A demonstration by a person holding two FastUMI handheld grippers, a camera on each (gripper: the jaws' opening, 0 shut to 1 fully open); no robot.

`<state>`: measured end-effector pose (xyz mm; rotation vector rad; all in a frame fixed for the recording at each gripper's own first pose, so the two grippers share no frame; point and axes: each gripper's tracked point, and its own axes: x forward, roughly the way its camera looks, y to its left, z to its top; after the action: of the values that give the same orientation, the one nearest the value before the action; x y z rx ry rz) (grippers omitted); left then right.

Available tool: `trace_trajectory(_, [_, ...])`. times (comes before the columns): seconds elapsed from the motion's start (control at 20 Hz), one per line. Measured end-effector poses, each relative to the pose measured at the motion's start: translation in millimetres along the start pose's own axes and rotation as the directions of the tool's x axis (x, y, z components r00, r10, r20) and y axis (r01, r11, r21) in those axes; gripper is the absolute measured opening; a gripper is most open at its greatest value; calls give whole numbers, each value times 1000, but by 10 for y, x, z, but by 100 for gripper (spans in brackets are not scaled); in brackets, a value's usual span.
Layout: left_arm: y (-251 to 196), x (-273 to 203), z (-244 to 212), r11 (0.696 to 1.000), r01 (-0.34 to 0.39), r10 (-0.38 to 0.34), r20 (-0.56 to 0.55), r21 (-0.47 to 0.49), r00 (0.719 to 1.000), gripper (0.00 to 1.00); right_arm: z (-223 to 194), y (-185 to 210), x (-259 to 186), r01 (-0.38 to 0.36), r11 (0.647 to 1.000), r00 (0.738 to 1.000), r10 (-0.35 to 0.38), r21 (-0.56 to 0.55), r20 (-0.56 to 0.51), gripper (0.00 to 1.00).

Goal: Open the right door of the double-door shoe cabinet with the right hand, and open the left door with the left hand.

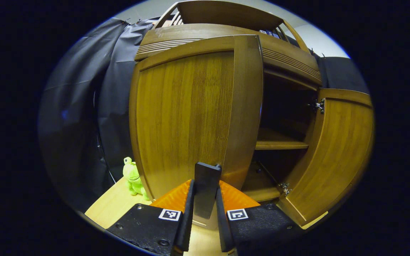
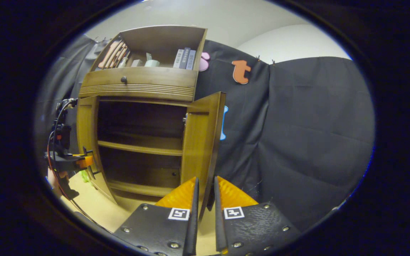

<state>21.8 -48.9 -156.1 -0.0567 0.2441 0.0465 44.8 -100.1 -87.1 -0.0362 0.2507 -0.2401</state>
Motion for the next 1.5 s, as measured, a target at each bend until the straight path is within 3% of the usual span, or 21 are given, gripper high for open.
trace_trajectory(0.65, [406, -462, -57, 995, -99, 99, -1, -14, 995, 32, -23, 686, 198, -191, 982, 982, 191, -5, -11, 21])
trace_trajectory(1.4, [947, -816, -73, 974, -226, 226, -2, 4, 974, 35, -87, 1233, 274, -366, 930, 930, 366, 4, -35, 21])
trace_trajectory(1.5, [1042, -839, -68, 969, -246, 246, -2, 15, 969, 32, -84, 1301, 276, -387, 922, 921, 387, 2, -36, 21])
